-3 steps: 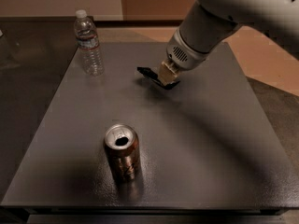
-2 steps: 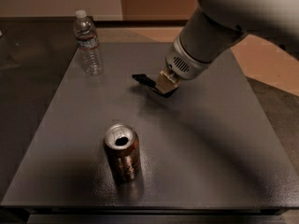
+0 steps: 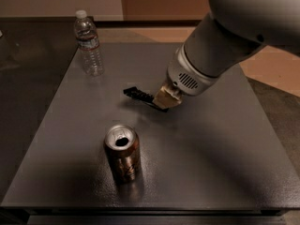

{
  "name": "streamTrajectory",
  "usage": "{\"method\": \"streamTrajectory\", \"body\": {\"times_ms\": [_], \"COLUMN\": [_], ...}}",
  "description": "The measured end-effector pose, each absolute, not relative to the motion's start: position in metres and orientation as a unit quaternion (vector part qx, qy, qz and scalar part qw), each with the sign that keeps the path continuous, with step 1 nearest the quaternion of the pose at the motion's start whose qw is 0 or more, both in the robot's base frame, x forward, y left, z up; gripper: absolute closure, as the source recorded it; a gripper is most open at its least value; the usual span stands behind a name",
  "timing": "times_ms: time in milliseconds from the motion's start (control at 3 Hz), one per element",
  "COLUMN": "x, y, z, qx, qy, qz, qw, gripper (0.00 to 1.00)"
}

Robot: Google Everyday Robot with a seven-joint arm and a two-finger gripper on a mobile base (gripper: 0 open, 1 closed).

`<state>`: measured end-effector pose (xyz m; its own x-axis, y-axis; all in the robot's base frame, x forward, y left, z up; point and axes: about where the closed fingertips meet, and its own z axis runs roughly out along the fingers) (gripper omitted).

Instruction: Move rxbar chocolate near orange can

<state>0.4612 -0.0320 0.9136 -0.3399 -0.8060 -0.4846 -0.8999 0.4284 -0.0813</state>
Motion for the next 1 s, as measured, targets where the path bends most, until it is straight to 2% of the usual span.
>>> {"method": "streamTrajectory", "body": {"times_ms": [1000], "x": [0.4522], "y": [-0.0309], "z": [0.9152], "qx": [-0.55], "qy": [0.798], "qz": [0.092], "qw": [0.229], "gripper": [1.0]}}
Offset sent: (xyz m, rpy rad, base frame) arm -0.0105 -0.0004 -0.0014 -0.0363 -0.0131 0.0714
